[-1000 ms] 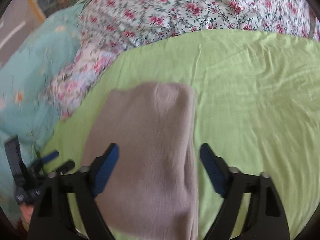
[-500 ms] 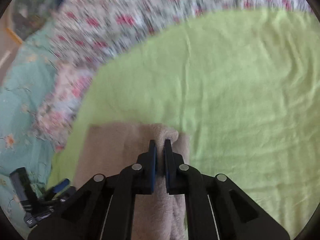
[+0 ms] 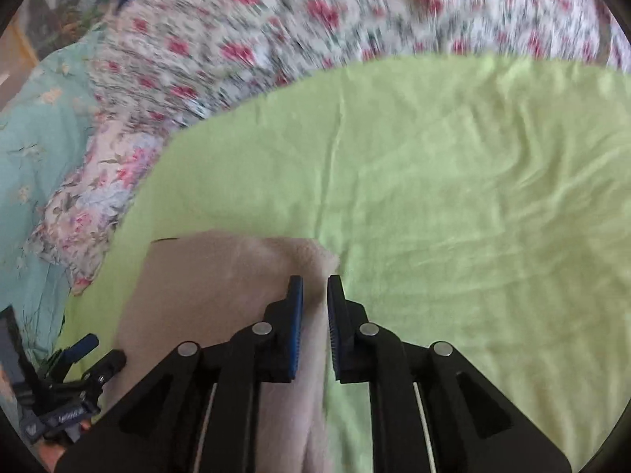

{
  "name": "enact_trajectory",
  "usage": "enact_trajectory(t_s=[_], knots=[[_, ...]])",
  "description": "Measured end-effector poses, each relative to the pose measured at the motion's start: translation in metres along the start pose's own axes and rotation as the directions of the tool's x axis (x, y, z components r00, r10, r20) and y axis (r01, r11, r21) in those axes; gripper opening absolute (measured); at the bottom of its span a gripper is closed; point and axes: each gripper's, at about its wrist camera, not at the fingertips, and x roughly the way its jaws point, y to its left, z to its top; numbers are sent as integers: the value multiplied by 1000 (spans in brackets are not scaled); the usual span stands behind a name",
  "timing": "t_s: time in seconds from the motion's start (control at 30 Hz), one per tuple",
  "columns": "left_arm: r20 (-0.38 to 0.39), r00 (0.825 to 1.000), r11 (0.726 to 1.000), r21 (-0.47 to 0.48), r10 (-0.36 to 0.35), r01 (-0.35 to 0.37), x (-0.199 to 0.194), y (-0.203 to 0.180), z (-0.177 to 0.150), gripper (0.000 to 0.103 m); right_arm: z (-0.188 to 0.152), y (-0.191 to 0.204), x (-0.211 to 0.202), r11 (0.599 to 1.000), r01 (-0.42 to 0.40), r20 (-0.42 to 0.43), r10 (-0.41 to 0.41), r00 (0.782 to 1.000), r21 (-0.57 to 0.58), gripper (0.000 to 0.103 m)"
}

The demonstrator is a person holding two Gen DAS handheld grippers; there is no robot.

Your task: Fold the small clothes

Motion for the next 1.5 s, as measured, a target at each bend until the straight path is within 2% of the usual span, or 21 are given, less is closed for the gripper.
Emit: enact_trajectory(t_s=[0.1, 0.17, 0.23, 0.27, 0.4, 0.5, 0.67, 0.73, 0.8, 0.97, 1.03, 1.1, 1.2, 1.33, 1.5], knots=[[-8, 1000, 1000, 12, -22, 22, -12, -2, -17, 96, -23, 20, -21, 997, -52, -23, 50, 998, -60, 14], [-9, 1000, 999, 43, 0, 0, -11, -10, -26, 96, -42, 31, -21, 993, -66, -67, 59, 996, -103, 14], [-18, 1000, 998, 58, 7, -6, -2, -14, -29, 97, -59, 33, -4, 989, 11, -125, -30, 992, -149, 13], [-22, 1000, 998, 57, 0, 2, 2, -16, -30, 97, -64, 30, 4, 987, 28, -138, -50, 989, -155, 13], [-29, 1000, 998, 66, 9, -7, -1, -19, -26, 96, -59, 19, 5, 995, 11, -130, -24, 991, -99, 11], [-24, 1000, 997, 78, 9, -7, -16, -18, -30, 96, -59, 26, -17, 993, 11, -104, -23, 994, -118, 14], [-37, 999, 997, 73, -23, 26, -44, -16, -54, 97, -82, 34, -60, 991, -28, -99, 14, 995, -133, 14], [-38, 999, 997, 79, -24, 27, -55, -17, -67, 98, -97, 38, -74, 989, -37, -107, 21, 994, -146, 19], [-40, 999, 996, 87, -22, 26, -64, -17, -81, 100, -113, 40, -85, 987, -37, -119, 18, 993, -157, 36], [-49, 999, 993, 119, 1, 5, -84, -12, -113, 101, -143, 42, -106, 983, -23, -136, -1, 991, -179, 43], [-52, 999, 992, 128, 11, -4, -91, -9, -125, 101, -156, 41, -114, 982, -6, -139, -20, 990, -189, 53], [-58, 998, 991, 132, 15, -7, -97, -5, -137, 102, -170, 42, -122, 979, 16, -140, -46, 989, -204, 69], [-60, 998, 990, 138, 8, 0, -105, -2, -149, 102, -184, 42, -130, 977, 21, -154, -54, 987, -210, 77], [-29, 1000, 988, 155, 1, 4, -125, -1, -158, 102, -198, 46, -143, 971, 26, -169, -68, 983, -238, 80], [3, 999, 982, 184, -47, 46, -150, -9, -166, 102, -209, 50, -163, 962, 31, -147, -73, 986, -273, 98]])
